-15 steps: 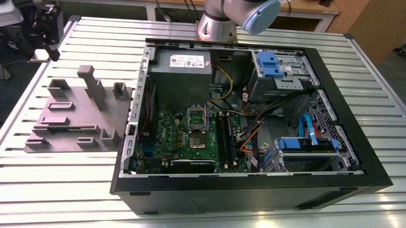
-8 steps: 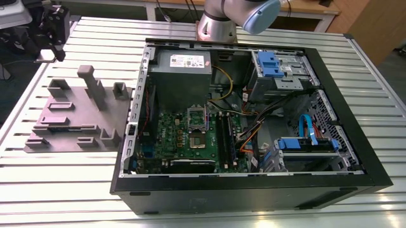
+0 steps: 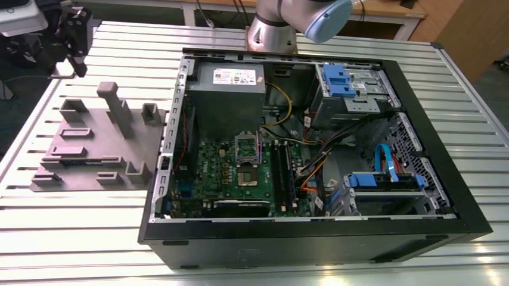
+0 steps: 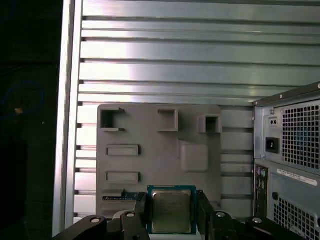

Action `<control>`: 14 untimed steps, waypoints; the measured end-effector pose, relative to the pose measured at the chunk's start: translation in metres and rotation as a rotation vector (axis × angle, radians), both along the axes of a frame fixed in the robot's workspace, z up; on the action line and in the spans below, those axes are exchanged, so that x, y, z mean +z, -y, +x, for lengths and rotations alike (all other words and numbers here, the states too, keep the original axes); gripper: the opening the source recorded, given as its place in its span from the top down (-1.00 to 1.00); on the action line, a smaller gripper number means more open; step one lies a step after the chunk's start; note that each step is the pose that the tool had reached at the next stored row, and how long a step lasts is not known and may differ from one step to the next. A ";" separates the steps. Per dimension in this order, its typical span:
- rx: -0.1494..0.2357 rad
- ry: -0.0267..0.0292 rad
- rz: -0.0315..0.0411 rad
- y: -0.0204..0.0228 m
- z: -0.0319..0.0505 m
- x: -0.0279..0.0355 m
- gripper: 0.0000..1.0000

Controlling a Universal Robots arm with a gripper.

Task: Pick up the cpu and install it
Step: 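Pick up the cpu and move it towards the insertion slot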

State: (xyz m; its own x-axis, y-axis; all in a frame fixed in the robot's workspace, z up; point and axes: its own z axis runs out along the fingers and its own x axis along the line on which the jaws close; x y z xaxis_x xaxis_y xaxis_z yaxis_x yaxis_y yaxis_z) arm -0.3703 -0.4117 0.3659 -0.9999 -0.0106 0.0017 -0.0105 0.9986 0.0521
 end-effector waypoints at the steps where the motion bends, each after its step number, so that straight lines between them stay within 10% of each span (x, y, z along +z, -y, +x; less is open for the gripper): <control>1: 0.000 -0.0001 0.0000 0.0000 0.0016 0.0000 0.05; 14: 0.000 -0.0022 0.0001 0.0000 0.0275 -0.0001 0.05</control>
